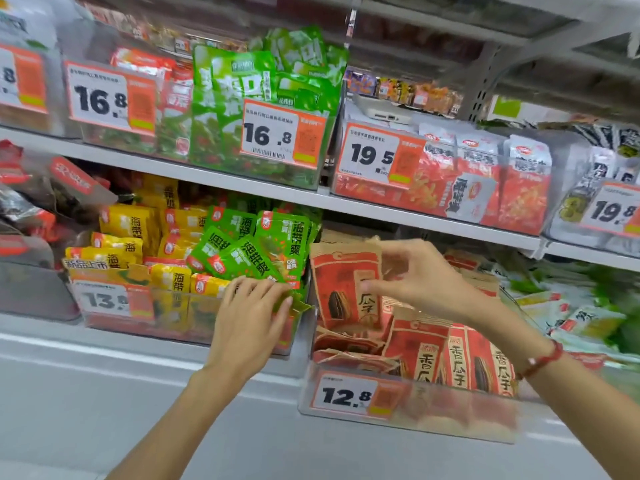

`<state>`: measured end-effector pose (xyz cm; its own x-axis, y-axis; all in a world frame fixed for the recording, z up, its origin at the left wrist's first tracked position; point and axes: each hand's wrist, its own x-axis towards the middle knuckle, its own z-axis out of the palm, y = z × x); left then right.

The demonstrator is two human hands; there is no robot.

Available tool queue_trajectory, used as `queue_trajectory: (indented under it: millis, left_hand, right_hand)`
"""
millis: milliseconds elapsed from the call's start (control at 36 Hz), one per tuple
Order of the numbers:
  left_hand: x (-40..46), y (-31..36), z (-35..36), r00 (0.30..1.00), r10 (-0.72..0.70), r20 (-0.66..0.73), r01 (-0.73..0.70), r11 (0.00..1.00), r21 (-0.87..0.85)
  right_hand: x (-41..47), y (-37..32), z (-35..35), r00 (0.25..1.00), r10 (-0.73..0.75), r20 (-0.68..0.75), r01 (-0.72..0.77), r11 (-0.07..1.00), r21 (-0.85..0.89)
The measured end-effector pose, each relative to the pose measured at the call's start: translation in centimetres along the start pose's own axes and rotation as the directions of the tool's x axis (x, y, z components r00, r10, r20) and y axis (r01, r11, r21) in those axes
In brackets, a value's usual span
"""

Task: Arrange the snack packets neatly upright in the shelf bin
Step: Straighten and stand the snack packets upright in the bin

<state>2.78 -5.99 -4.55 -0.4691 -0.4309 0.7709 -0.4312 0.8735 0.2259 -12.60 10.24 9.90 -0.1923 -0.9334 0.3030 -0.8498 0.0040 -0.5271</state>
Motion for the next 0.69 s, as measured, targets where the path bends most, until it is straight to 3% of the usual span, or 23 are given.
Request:
queue_trajectory:
  millis: [111,194,306,417,500,611,695]
  left_hand:
    - [0.1,0.1,-0.1,1.000,-0.007,0.005,0.007,1.000,-0.009]
    - [0.0,0.2,-0.3,1.000,-0.011,0.026,0.012,1.000,-0.014]
    - [0.0,0.1,-0.4,0.999,-0.015,0.039,0.015,1.000,-0.008]
    - [0.0,0.1,-0.4,0.999,-0.003,0.041,0.003,1.000,0.001]
    - [-0.4,-0.2,-0.2,0.999,0.032,0.028,-0.033,0.999,0.031]
    - [-0.9,-0.6,0.0,0.997,0.071,0.010,-0.071,0.996,0.054]
    - [-0.9,-0.6,-0.1,0.997,0.077,0.015,-0.077,0.996,0.034]
  right_hand:
    - [-0.1,0.2,-0.4,0.998,-0.005,-0.056,0.011,0.993,0.117]
    - [-0.3,1.2,-0.1,0.994,0.066,0.087,-0.062,0.997,-0.053]
    - [-0.1,1.4,-0.2,0.977,0.141,0.158,-0.091,0.954,-0.286]
    - [0.1,-1.0,0.3,0.994,0.054,0.093,-0.005,0.886,-0.463]
    - [0.3,-1.9,1.0,0.992,-0.022,0.125,0.095,0.776,-0.623]
    - [1.3,-2.2,1.0,0.978,-0.001,0.209,0.150,0.698,-0.700]
    - [2.0,-3.0,0.2,0.967,0.006,0.254,0.175,0.708,-0.684]
